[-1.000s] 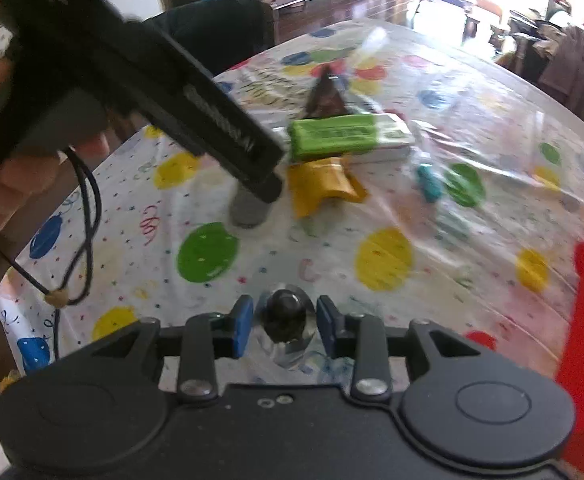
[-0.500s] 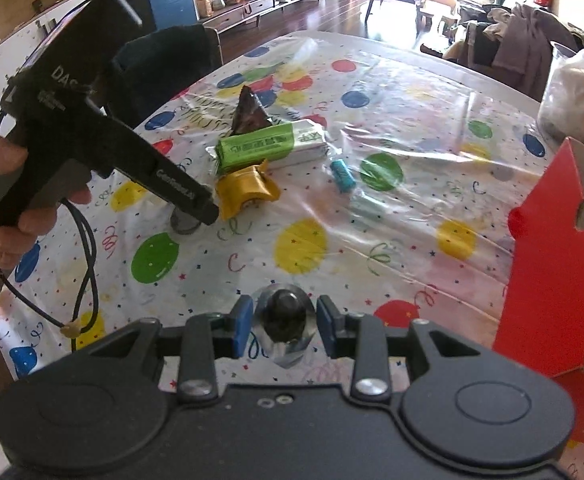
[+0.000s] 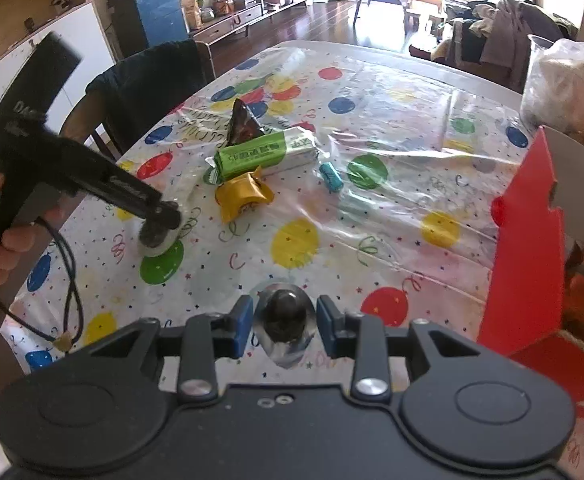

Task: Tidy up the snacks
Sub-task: 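Grasp the dark round candy with the right tool while the left tool grasps the clear chocolate tray, then carry both items into the red box and open both tools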

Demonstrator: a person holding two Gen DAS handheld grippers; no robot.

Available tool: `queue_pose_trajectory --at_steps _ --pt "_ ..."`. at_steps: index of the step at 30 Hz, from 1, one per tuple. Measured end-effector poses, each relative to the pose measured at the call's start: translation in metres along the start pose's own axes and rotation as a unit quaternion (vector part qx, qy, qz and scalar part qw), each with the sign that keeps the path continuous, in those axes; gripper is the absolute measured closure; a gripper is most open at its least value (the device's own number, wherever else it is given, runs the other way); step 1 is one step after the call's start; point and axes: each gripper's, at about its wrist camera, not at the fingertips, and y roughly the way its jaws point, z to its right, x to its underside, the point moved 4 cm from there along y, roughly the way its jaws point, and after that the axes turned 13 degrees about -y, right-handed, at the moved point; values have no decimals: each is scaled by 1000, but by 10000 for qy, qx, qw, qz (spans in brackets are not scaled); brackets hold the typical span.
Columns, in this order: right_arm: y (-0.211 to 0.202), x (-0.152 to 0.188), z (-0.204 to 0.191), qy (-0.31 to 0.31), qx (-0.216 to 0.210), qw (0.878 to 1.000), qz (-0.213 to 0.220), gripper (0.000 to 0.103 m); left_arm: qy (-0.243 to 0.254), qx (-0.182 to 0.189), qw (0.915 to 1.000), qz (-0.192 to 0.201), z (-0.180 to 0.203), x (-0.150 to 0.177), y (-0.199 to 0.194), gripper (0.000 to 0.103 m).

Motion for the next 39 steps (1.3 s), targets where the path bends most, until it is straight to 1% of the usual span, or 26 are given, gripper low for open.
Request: queue_pose_trajectory --at_steps 3,6,10,15,21,25,30,34,39 --pt "-9 2 2 58 46 10000 53 70 -72 67 9999 46 -5 4 -12 64" --pt "-21 3 6 145 130 9997 124 70 -42 100 9998 168 -4 9 -28 64" --pt "-40 5 16 289 263 9988 280 70 135 94 9991 400 8 14 -50 64" --pt "-66 8 34 433 477 9966 507 70 268 300 9974 597 28 15 -74 64" --pt "-88 14 61 484 714 9940 672 70 699 497 9926 861 77 17 -96 64" --pt "-103 20 85 542 896 9914 784 70 964 706 9886 920 115 20 -104 64" --pt "-119 31 121 666 1134 9877 847 70 1411 921 9803 1031 171 25 -110 64" --pt "-128 45 155 799 1312 9845 847 70 1666 1060 9749 1026 217 29 -108 64" --pt "-133 66 197 972 1517 9807 761 70 1947 1190 9697 868 275 36 -97 64"
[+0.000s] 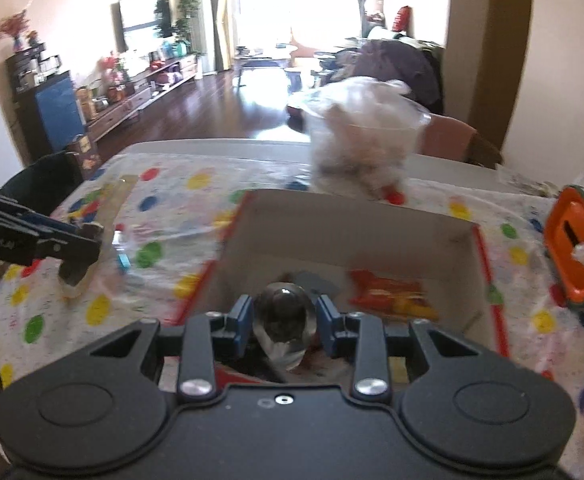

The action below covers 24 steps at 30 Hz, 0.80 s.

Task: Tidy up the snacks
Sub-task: 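Carry both items into the red box and open both tools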

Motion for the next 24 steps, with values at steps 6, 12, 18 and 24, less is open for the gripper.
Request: queue_pose_trajectory --at_steps 6,12,18,24 --pt "13 15 46 149 204 9995 -189 70 176 143 9995 -231 47 -8 35 64" --pt "29 29 73 393 183 9982 -426 70 270 112 9986 -447 77 -18 69 64" --pt "51 35 76 262 66 9975 -658 70 324 -20 9970 -708 95 -31 102 64" --pt "74 34 75 207 -84 9956 -913 70 367 -155 9933 -1085 103 -39 135 64"
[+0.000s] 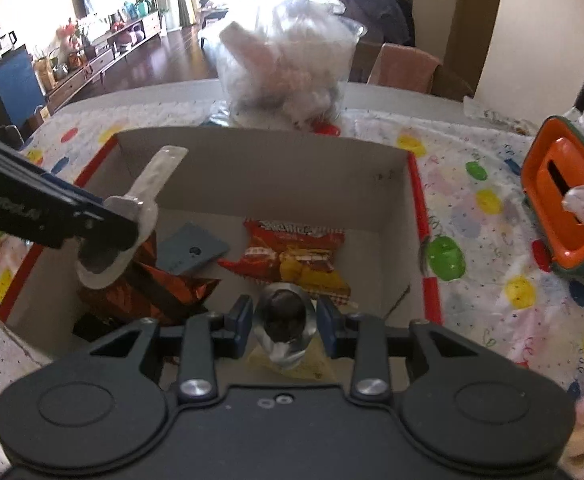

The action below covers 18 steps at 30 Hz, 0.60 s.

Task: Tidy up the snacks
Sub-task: 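Carry both items into the red box and open both tools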

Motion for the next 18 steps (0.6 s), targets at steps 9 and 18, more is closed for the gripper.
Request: queue_pose_trajectory --at_steps 9,18 --pt "21 1 1 20 -89 9993 -353 70 -152 -204 9990 -367 -4 -7 27 63" --pt "23 1 2 30 -162 9987 -492 64 -112 -280 9989 -364 -3 -3 33 63"
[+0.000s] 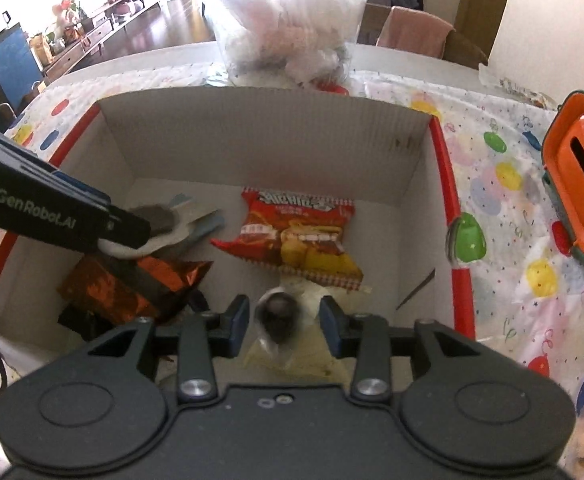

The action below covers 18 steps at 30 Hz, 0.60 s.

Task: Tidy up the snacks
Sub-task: 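Carry both items into the red box and open both tools, then withdraw both tools from the box toward the remaining snacks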

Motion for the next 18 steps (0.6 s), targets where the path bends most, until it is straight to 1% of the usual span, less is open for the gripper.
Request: queue_pose_trajectory --at_steps 3,5,11,12,14,15,16,18 --pt "-2 2 0 69 -15 10000 -29 64 52 11 9999 87 1 3 -4 62" --pt "-5 3 0 113 -58 9999 -23 63 72 32 9998 160 0 6 -8 56" --pt "-21 2 -5 156 -128 9997 114 61 53 218 9989 411 -6 13 -27 48" --pt "-24 1 -6 158 -119 9997 145 58 46 250 9986 454 -7 14 -31 48" --pt "-32 0 -8 180 -116 9995 250 45 34 307 9980 553 -11 17 -38 48" --pt "-37 -1 -9 199 -112 9992 323 33 23 325 9978 583 -12 18 -41 47" --pt "-42 -2 -11 207 -121 9988 427 28 8 358 9975 617 -14 19 -45 46" --pt "-50 -4 -15 176 -108 9984 529 27 -17 442 9966 702 -18 22 -52 46"
